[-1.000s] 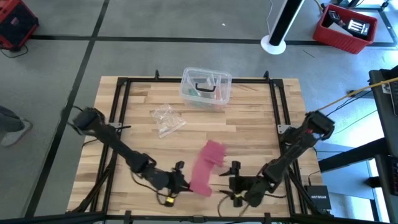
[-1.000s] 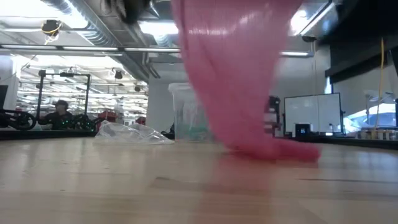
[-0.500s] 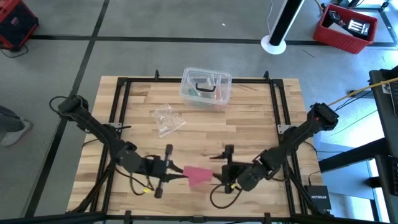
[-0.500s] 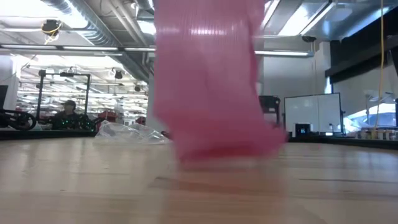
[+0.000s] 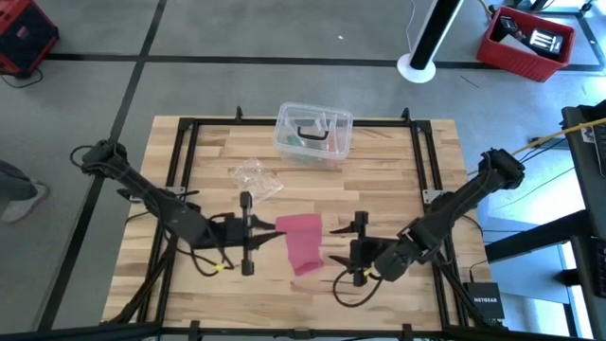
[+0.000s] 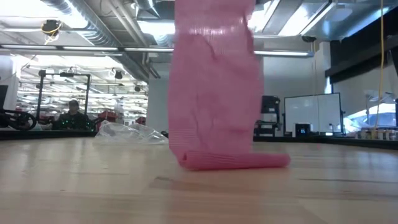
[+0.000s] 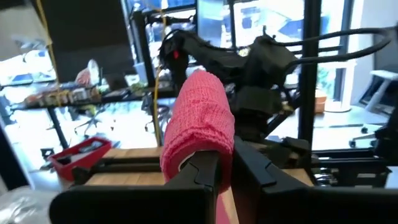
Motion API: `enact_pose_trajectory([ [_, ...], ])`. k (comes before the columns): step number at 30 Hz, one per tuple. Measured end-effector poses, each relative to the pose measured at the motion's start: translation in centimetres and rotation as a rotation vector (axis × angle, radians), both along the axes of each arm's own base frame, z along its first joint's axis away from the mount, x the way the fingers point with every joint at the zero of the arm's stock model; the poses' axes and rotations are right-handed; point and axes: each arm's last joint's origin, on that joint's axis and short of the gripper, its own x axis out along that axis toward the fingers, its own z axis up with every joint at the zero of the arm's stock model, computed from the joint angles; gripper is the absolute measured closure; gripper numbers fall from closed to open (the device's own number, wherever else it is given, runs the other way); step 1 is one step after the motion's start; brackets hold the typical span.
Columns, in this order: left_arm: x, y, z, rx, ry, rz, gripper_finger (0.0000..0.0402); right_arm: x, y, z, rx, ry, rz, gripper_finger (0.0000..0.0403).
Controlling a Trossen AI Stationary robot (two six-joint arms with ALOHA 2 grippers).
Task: Roll bandage
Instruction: Roll the pink bandage
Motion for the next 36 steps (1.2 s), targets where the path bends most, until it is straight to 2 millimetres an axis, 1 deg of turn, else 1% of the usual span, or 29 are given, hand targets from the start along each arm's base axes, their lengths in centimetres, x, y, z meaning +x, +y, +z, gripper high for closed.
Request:
enact_pose_trajectory([
  [3, 0.2, 0.4, -0.2, -0.009, 0.012, 0.013, 0.0385, 0.0, -0.3, -2.1, 0.061, -0.073, 0.001, 0.0107],
  [5, 0.3, 0.4, -0.2, -0.009, 0.013, 0.016, 0.0385, 0.1, -0.6, -2.8, 0.111, -0.152, 0.012, 0.0107],
  [7, 0.2, 0.4, -0.1, -0.009, 0.01, 0.015, 0.0385, 0.4, -1.4, -3.5, 0.154, -0.206, 0.0, 0.0107],
  [10, 0.2, 0.3, 0.0, 0.004, 0.002, -0.026, 0.0385, 0.7, -3.2, -5.1, 0.139, -0.197, -0.069, 0.0107],
  [13, 0.2, 0.1, 0.0, -0.011, -0.007, -0.077, 0.0385, 1.4, -4.5, -5.1, 0.173, -0.23, -0.069, 0.0107],
  [15, 0.2, 0.1, 0.0, -0.011, -0.004, -0.078, 0.0385, 1.8, -4.9, -4.9, 0.209, -0.241, 0.006, 0.0107],
  [17, 0.2, 0.1, 0.0, -0.006, -0.006, -0.077, 0.0385, 2.3, -4.9, -4.7, 0.232, -0.271, 0.116, 0.0107],
  [18, 0.2, 0.1, 0.1, -0.002, -0.008, -0.077, 0.0385, 2.5, -4.9, -4.6, 0.224, -0.282, 0.143, 0.0107],
  [22, 0.3, 0.2, 0.1, 0.014, -0.007, -0.072, 0.0385, 3.1, -4.6, -5.2, 0.216, -0.317, 0.136, 0.0115],
  [25, 0.3, 0.2, 0.1, 0.031, -0.008, -0.067, 0.0385, 3.5, -4.5, -6.1, 0.207, -0.318, 0.114, 0.0133],
  [27, 0.3, 0.2, 0.1, 0.032, -0.008, -0.067, 0.0385, 3.8, -4.4, -6.7, 0.197, -0.314, 0.092, 0.0153],
  [33, 0.3, 0.2, 0.1, 0.06, -0.004, -0.065, 0.0385, 4.3, -4.3, -7.4, 0.193, -0.34, 0.066, 0.024],
  [36, 0.3, 0.2, 0.1, 0.06, -0.005, -0.065, 0.0385, 4.5, -4.7, -7.6, 0.185, -0.331, 0.055, 0.0275],
])
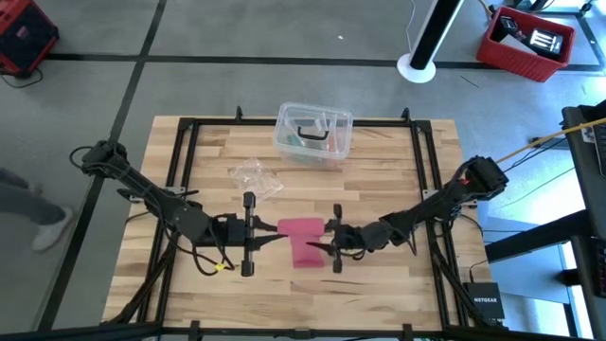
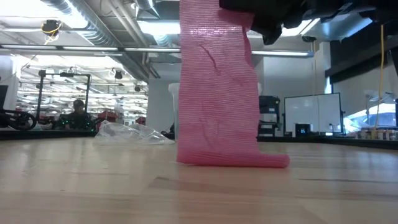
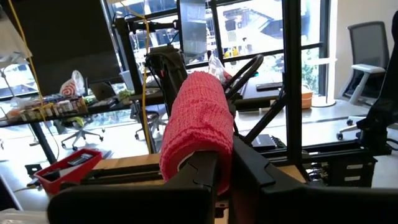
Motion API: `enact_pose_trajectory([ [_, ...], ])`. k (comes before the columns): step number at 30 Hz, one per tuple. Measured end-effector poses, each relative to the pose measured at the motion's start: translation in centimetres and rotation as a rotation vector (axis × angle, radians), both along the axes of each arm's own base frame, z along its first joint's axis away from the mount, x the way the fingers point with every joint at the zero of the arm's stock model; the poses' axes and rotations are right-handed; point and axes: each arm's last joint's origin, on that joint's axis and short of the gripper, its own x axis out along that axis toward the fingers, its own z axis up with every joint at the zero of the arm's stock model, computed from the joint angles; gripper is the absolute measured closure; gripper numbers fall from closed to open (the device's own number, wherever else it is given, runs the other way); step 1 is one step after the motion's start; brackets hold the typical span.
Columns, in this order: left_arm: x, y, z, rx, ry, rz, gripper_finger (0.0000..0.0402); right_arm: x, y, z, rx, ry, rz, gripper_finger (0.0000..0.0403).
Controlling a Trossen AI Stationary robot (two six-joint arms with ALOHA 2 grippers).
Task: Roll bandage
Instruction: Roll the pink bandage
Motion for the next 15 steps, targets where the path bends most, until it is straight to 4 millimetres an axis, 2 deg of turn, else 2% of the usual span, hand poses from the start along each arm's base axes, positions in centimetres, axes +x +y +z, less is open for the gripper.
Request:
enact_pose_trajectory([
  [7, 0.0, 0.0, -0.01, 0.001, 0.0, 0.0, 0.0385, 0.4, -0.93, -0.22, -0.009, 0.018, -0.012, 0.0318],
  [11, 0.15, 0.27, 0.02, -0.004, -0.003, 0.011, 0.0385, 0.36, -0.87, -0.38, -0.043, 0.035, 0.001, 0.0388],
  [15, 0.33, 0.64, 0.18, -0.002, -0.017, 0.027, 0.0385, 0.17, -0.37, -0.36, -0.076, 0.033, 0.029, 0.0393],
])
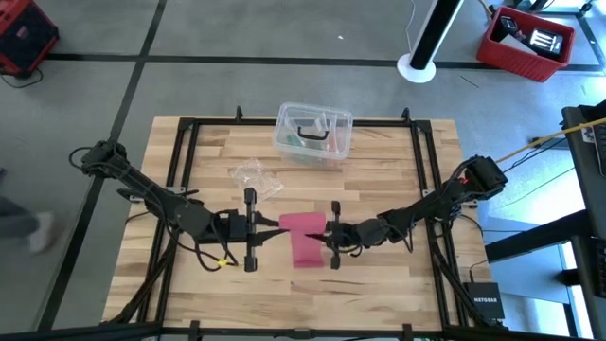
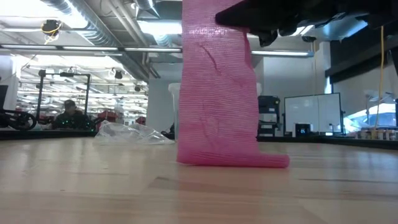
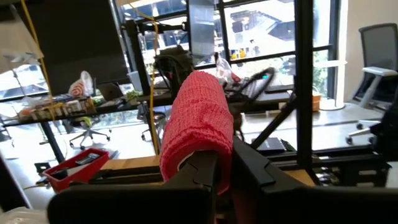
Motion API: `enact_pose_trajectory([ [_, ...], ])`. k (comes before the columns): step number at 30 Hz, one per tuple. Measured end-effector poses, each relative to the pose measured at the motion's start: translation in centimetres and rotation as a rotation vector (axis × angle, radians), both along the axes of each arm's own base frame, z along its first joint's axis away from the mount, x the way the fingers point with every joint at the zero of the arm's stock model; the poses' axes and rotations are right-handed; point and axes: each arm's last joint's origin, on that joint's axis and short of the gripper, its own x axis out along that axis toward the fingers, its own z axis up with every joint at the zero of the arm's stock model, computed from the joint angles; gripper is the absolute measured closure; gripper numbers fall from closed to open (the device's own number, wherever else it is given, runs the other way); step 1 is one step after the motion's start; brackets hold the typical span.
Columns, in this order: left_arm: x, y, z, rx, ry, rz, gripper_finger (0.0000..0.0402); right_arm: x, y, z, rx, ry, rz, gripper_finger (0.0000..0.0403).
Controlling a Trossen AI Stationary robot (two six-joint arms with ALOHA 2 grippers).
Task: Roll bandage
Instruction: Roll the pink bandage
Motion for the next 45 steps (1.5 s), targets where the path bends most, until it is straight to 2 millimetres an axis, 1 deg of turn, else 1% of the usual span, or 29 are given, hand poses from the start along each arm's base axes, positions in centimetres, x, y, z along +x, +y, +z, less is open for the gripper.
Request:
enact_pose_trajectory([
  [7, 0.1, 0.5, 0.3, 0.04, -0.018, 0.069, 0.0385, -0.9, 1.9, 0.1, -0.089, -0.011, 0.074, 0.0399],
  [13, 0.3, 1.0, 0.3, 0.039, -0.018, 0.095, 0.0385, -1.5, 3.2, 0.1, -0.094, -0.016, 0.115, 0.04],
  [19, 0.5, 1.4, 0.3, 0.064, -0.014, 0.113, 0.0385, -1.8, 3.9, 0.2, -0.091, -0.02, 0.136, 0.0401],
  [25, 0.5, 1.7, 0.2, 0.116, 0.011, 0.199, 0.0385, -1.7, 5.0, 1.4, -0.094, -0.051, 0.16, 0.0402],
  [30, 0.5, 1.6, 0.2, 0.144, 0.024, 0.209, 0.0385, -1.8, 5.9, 1.7, -0.119, -0.019, 0.169, 0.0402],
  [39, 0.6, 1.8, -0.1, 0.178, 0.049, 0.219, 0.0385, -2.9, 8.3, 2.7, -0.12, -0.041, 0.192, 0.0403],
  [45, 0.7, 1.9, -0.7, 0.193, 0.106, 0.219, 0.0385, -3.8, 9.3, 2.7, -0.15, -0.048, 0.166, 0.0403],
])
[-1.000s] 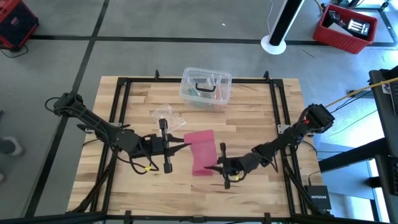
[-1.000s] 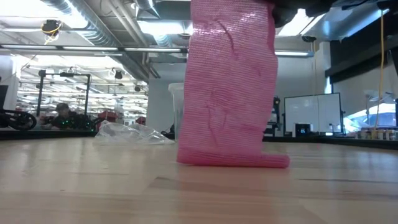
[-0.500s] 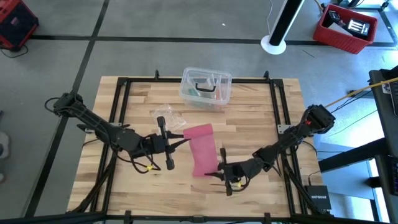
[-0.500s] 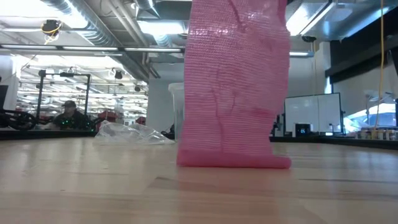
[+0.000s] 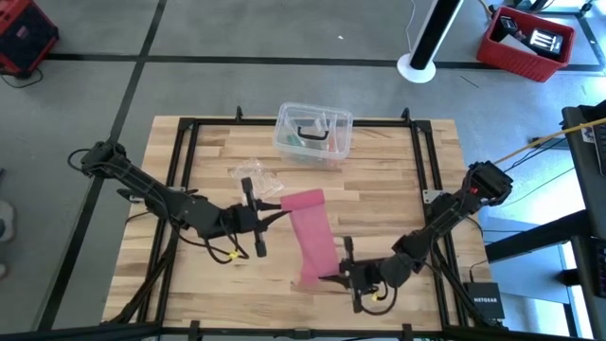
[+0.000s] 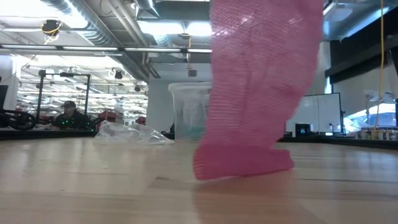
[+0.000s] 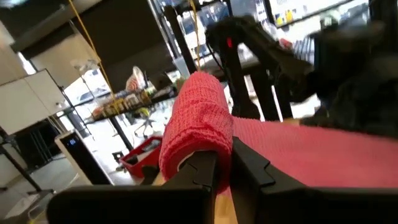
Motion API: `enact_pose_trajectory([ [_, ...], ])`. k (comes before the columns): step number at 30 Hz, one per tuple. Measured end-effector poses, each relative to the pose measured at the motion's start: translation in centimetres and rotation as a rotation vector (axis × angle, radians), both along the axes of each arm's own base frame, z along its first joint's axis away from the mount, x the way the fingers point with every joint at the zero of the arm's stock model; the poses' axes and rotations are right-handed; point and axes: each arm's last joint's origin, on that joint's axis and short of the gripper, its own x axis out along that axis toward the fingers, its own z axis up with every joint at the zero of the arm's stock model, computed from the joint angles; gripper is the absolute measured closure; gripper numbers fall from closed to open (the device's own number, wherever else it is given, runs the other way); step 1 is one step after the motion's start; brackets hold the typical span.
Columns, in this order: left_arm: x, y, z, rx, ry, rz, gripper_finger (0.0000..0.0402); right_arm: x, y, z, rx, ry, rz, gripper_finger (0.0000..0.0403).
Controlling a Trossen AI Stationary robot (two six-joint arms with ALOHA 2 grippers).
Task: Roll bandage
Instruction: Roll the pink bandage
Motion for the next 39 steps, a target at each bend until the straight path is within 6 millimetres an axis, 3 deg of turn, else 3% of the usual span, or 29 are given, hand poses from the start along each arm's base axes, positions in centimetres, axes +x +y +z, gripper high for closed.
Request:
enact_pose_trajectory([
  [8, 0.3, 0.4, -1.2, 0.044, 0.055, 0.045, 0.0385, -1.2, 1.5, 0.5, 0.008, -0.016, 0.02, 0.0403],
  [14, 0.7, 1.5, -1.0, -0.014, 0.02, 0.083, 0.0385, -0.6, 2.8, 3.2, -0.023, -0.052, 0.068, 0.0403],
  [21, 2.0, 2.1, -2.2, -0.064, 0.028, 0.121, 0.0385, 1.0, 3.2, 5.9, -0.024, -0.054, 0.108, 0.0403],
  [29, 2.7, 1.7, -3.4, 0.0, 0.09, 0.123, 0.0385, 1.4, 4.5, 12.1, -0.07, -0.04, 0.135, 0.0403],
  [39, 2.2, -0.1, -4.3, 0.071, 0.173, 0.066, 0.0385, 1.7, 3.1, 20.5, -0.12, -0.114, 0.052, 0.0403],
])
